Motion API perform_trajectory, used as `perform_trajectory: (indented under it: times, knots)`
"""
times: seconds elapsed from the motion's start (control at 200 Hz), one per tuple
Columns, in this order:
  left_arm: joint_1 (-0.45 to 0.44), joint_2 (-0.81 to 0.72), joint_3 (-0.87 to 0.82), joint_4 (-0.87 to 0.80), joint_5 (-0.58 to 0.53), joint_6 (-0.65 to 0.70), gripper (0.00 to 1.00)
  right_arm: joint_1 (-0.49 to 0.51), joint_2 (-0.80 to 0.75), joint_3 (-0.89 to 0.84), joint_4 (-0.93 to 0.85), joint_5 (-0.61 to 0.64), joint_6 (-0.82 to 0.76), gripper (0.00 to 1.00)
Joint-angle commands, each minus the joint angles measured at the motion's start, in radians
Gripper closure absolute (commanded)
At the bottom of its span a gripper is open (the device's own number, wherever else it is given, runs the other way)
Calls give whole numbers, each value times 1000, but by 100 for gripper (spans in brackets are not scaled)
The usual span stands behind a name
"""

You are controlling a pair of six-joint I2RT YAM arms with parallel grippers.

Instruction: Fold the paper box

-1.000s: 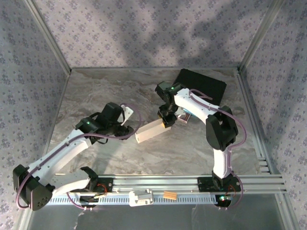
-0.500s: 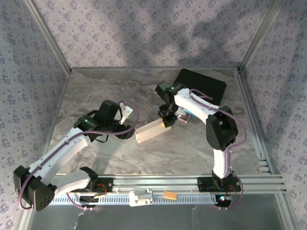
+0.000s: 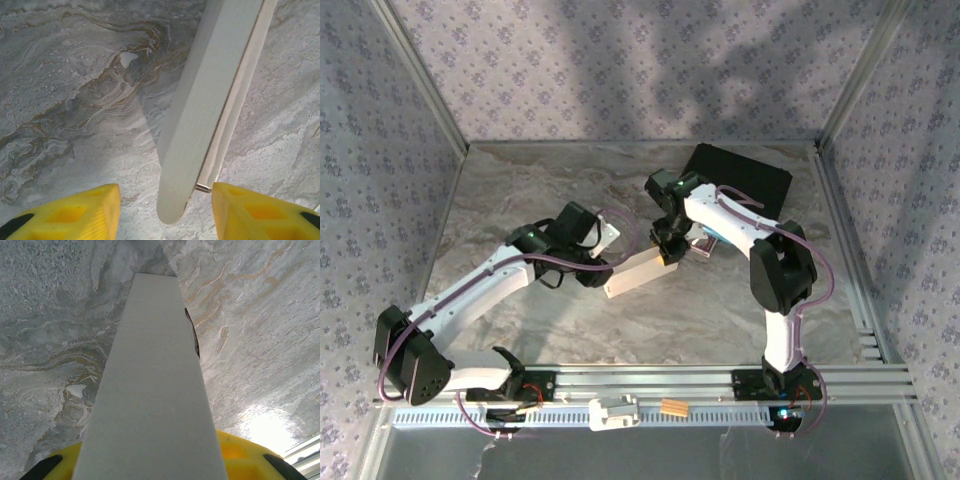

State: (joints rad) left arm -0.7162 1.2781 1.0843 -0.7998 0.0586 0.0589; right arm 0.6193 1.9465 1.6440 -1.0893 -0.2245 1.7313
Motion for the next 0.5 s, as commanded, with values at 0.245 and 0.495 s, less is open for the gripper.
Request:
perform_trajectory:
  times: [0.245,0.495]
  knots:
    - [3,-11,-2,-46,-28,8,60,-11,23,27,-41,12,2,70]
    - [15,22,14,-40,5,15,67,-10,22,23,-42,8,2,71]
